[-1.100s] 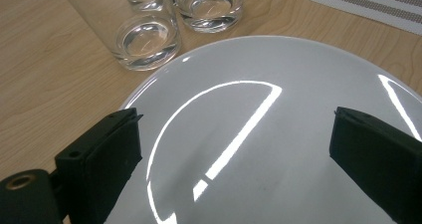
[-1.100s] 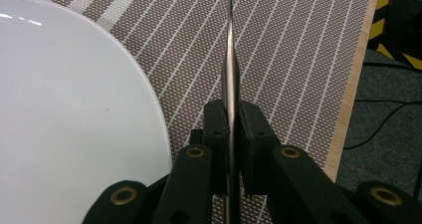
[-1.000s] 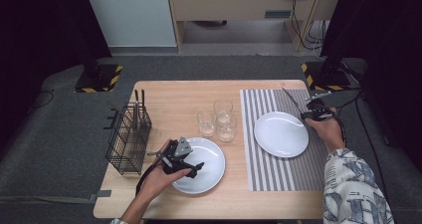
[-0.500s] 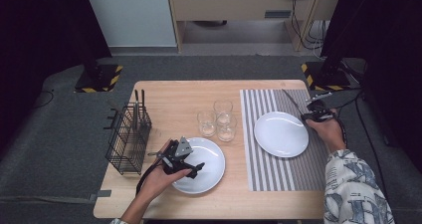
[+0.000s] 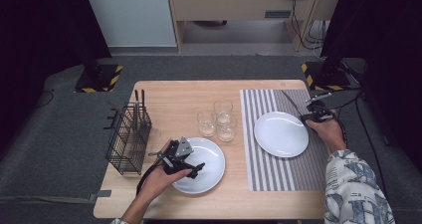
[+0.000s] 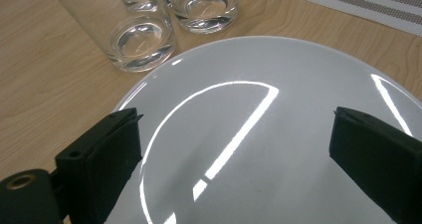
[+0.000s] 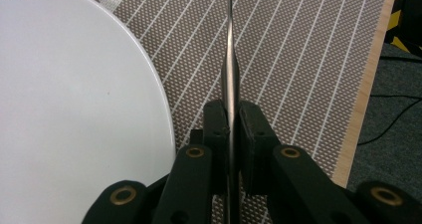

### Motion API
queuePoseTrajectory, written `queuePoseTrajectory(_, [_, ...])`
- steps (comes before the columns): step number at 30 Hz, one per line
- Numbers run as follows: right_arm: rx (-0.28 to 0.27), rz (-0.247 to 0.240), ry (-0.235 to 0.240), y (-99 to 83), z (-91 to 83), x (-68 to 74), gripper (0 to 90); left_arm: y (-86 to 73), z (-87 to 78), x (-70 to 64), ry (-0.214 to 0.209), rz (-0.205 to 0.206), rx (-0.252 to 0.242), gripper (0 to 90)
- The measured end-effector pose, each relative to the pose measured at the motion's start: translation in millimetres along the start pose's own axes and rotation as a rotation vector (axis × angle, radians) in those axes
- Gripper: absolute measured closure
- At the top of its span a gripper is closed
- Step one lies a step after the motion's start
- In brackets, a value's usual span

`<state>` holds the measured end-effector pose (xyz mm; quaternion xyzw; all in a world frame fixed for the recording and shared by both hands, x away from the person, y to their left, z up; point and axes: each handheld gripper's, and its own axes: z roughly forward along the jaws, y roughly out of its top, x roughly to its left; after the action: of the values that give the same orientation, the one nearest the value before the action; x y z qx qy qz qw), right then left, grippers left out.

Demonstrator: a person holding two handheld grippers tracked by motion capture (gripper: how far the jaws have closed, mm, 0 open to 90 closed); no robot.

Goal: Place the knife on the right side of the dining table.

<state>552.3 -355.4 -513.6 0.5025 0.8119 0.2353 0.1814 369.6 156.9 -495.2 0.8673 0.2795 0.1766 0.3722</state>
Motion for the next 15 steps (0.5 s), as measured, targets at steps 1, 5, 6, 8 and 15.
queuePoseTrajectory(1, [-0.002, 0.0, 0.0, -0.1, 0.1, -0.1, 83.5, 0.0, -0.2, 0.1, 0.0, 0.001, -0.001, 5.5])
queuePoseTrajectory(5, [-0.003, 0.002, 0.0, -0.5, -0.1, 0.3, 83.5, -0.5, -0.1, 1.4, 0.002, -0.002, 0.001, 5.5])
queuePoseTrajectory(6, [-0.005, 0.006, 0.0, -0.6, 0.0, 0.0, 83.4, -0.7, 0.1, 1.9, 0.005, -0.002, 0.004, 5.4])
queuePoseTrajectory(8, [-0.007, 0.014, 0.001, -0.8, 0.1, -0.2, 83.4, -0.9, 0.3, 2.0, 0.007, -0.001, 0.006, 5.5])
queuePoseTrajectory(15, [-0.013, 0.023, 0.003, -1.8, 0.1, -0.5, 83.3, -0.2, 0.7, 0.3, 0.001, 0.005, 0.004, 5.5])
